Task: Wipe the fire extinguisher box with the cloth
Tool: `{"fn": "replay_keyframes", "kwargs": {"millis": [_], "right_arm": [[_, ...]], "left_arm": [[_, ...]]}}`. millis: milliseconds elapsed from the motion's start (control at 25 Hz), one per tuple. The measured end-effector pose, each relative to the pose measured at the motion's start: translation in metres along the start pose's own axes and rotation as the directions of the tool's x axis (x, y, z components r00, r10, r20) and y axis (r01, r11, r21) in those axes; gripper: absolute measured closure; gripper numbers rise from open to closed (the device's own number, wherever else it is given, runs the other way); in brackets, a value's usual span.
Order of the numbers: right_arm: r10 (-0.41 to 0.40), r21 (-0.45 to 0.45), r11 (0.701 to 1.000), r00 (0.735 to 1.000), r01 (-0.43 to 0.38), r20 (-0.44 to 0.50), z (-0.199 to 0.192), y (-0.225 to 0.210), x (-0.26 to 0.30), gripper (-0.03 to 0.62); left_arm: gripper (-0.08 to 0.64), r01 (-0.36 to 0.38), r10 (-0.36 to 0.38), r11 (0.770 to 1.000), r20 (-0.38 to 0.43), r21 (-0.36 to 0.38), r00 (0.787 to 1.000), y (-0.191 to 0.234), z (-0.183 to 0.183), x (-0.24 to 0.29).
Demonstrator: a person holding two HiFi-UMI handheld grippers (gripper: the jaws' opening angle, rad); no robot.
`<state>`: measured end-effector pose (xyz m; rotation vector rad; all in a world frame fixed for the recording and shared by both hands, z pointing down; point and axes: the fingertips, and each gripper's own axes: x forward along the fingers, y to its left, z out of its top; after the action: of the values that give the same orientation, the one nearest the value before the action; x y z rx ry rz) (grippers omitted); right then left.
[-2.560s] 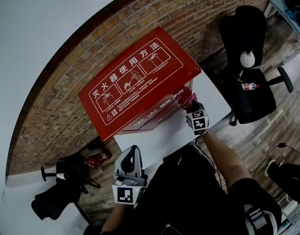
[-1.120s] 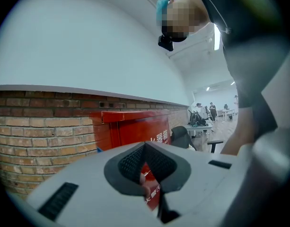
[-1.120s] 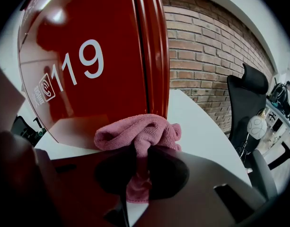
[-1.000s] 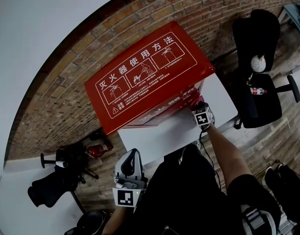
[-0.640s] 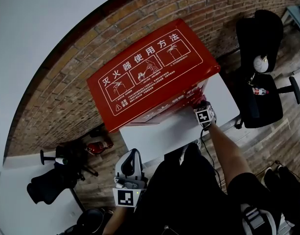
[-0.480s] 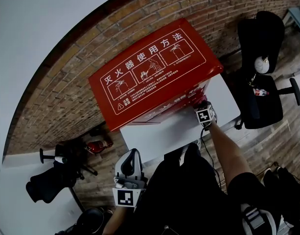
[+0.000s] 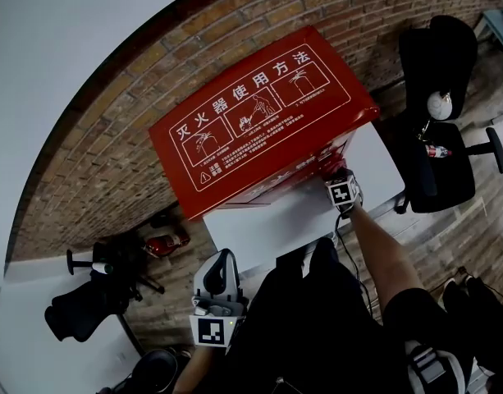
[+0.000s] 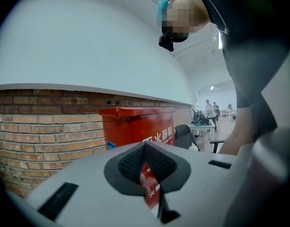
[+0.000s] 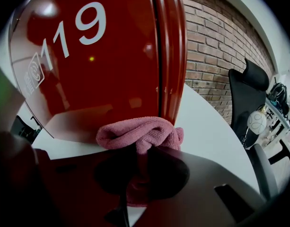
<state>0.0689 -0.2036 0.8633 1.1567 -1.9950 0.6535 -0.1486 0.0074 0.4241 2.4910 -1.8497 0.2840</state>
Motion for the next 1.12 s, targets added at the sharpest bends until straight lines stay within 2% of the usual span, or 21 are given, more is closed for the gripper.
{"fn": "replay_keyframes", "kwargs": {"millis": [440,1120], "right_arm": [[0.063,-0.033,0.997,0.998,-0.063,-0.002,-0.004,0.049,0.000,0.529],[0.081,-0.053,0.995,0.997,-0.082,-0.018,-0.006,0.075,0.000,0.529]], "left_arm": [[0.511,0.008,-0.008,1.000,0.005,-0.003,1.000,0.007,0.000,-0.003],[0.511,0.021,-0.021,1.000,0.006,-0.005,1.000,0.014,-0.003,-0.013]]}}
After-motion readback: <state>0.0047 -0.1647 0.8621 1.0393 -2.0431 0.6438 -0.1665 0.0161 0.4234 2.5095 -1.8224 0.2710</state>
